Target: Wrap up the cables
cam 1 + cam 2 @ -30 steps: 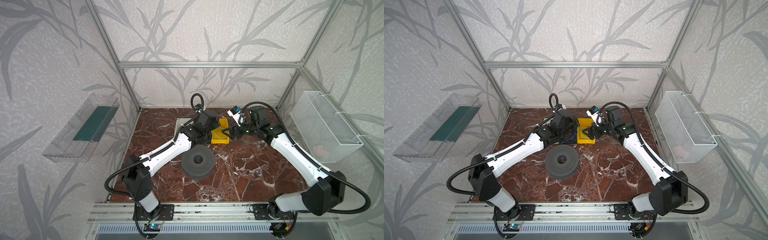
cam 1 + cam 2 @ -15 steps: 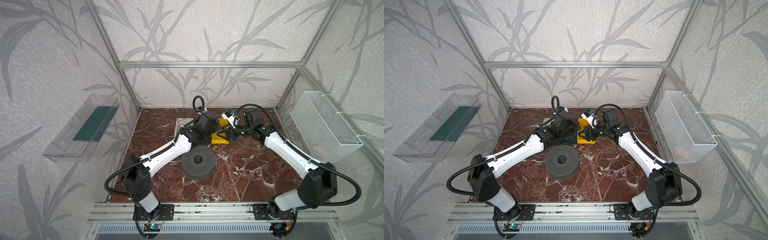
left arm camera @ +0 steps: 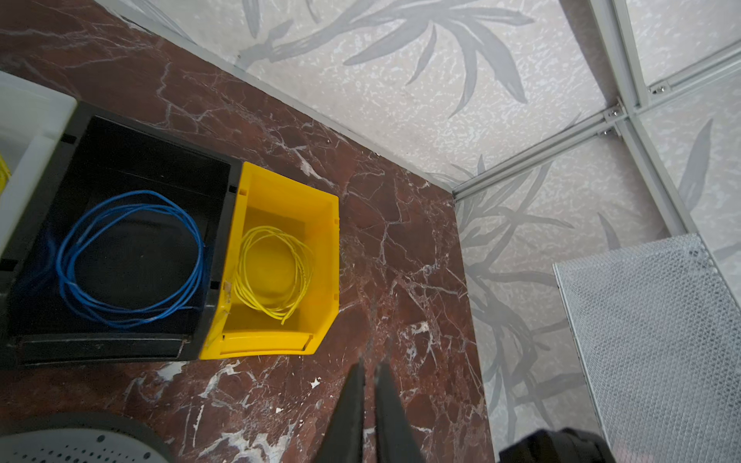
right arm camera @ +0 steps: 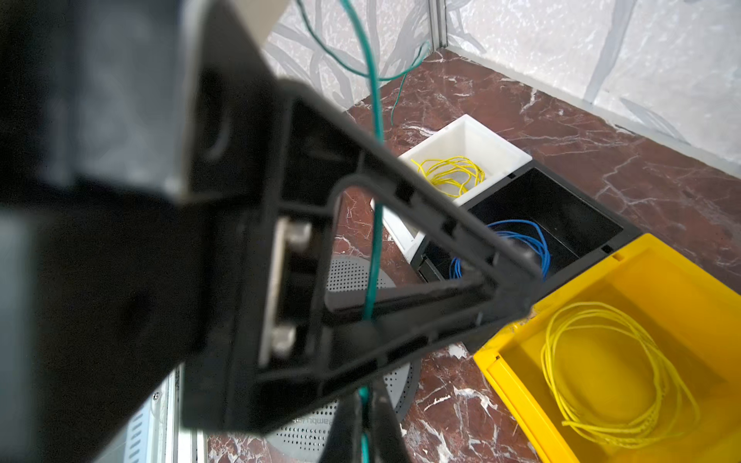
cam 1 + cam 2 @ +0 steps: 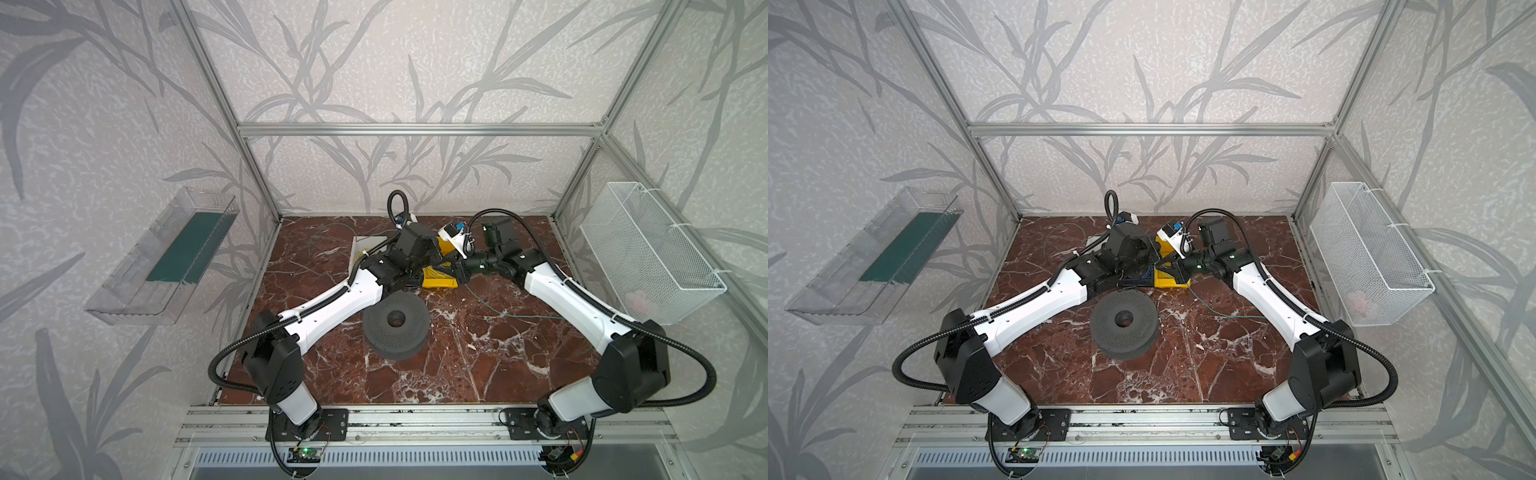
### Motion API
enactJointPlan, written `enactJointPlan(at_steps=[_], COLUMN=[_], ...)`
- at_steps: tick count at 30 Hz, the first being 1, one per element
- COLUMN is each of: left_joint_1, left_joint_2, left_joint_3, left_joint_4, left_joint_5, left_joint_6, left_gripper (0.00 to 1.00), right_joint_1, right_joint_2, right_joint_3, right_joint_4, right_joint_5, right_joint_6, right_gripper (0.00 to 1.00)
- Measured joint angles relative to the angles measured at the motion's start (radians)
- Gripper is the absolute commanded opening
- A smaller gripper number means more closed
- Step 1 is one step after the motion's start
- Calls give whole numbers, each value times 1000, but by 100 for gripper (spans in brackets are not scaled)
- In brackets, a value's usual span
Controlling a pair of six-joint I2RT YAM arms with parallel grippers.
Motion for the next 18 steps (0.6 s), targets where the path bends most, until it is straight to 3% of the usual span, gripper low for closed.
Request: enactJointPlan(at_steps=[1,3,4,5,13,18], left_joint_1=[0,0,0,3,97,296], left_joint_2=[-6,-20,-29,-42,-299,-564], left_joint_3=[-4,-9,-11,-13,-156,-309], left_joint_4=[-2,-10,-16,-26,-168,-262], left_joint_5=[4,12,16,24,148,269], left_joint_6=[0,13,20,31,87,77], left_gripper=[59,69,80,83,79,75], right_joint_1=[-1,-2,-3,-3,-22,-47], right_joint_2=[0,0,0,0,0,-6], right_joint_3=[-1,-1,-1,-1,3,10], right_joint_4=[5,16,19,21,21,17], right_joint_5=[0,0,0,3,22,-5], right_joint_6=[0,0,0,2,42,78], right_gripper=[0,0,0,0,0,0])
